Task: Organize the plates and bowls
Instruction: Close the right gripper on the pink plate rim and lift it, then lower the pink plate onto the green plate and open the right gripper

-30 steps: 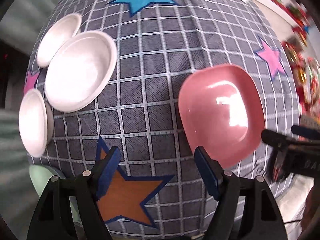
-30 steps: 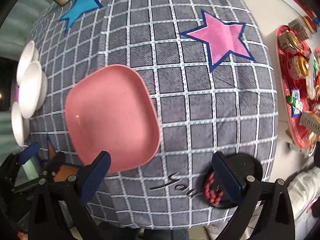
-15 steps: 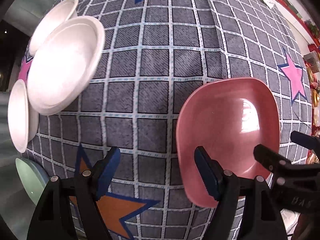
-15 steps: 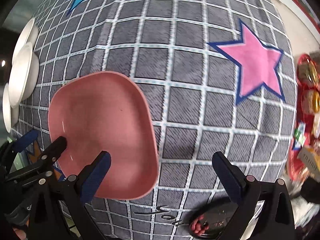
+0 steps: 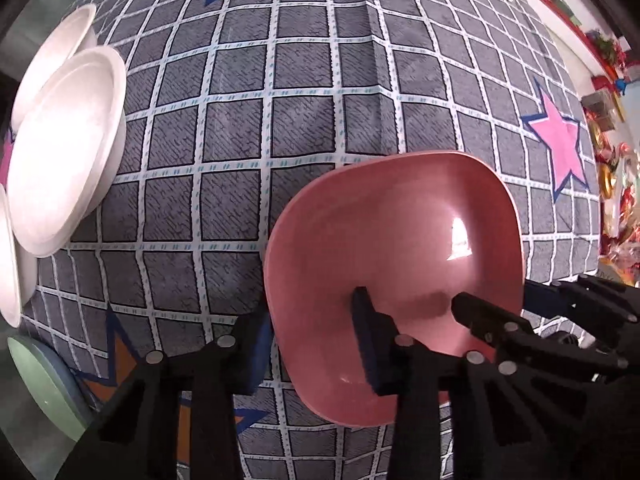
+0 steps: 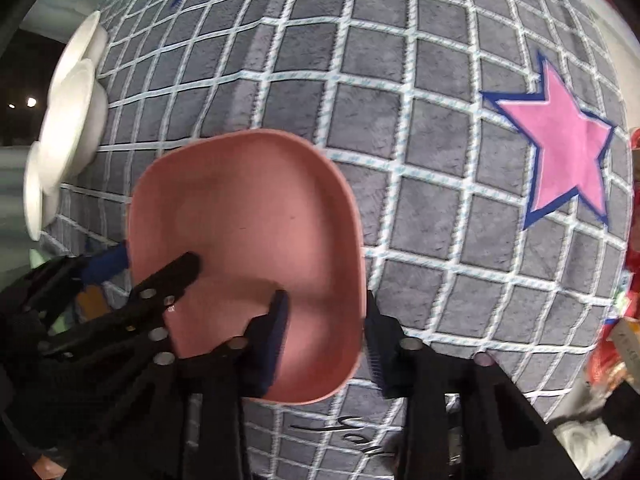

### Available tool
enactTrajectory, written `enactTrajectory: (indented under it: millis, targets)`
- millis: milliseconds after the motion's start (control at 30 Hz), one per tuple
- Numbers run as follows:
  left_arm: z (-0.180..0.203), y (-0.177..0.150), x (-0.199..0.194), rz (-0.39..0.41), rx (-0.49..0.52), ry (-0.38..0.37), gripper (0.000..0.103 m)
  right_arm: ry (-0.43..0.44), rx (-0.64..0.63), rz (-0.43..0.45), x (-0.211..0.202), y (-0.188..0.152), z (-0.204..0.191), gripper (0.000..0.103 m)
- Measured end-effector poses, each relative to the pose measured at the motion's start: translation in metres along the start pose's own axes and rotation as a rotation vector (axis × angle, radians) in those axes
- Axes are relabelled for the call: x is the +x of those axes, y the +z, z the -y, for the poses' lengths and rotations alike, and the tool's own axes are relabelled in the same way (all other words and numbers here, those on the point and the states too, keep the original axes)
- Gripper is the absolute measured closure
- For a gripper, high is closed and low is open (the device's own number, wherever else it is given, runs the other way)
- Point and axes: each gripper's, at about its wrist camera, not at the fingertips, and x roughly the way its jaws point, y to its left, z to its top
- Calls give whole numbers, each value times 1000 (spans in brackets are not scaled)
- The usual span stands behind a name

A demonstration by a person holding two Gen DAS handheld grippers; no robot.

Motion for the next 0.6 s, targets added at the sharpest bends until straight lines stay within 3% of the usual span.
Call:
enactTrajectory:
  millis: [133,300,600]
  targets:
    - [13,0,0,-18,-18,22,66,34,3,-24,2,-6,1,66]
    - [18,-35,-2,1,-16,97,66,61,-32,-52,10,-37,-11,66]
    - [18,-86,18,-24,-16,146,66,80,-83,-112,38,-82,-36,66]
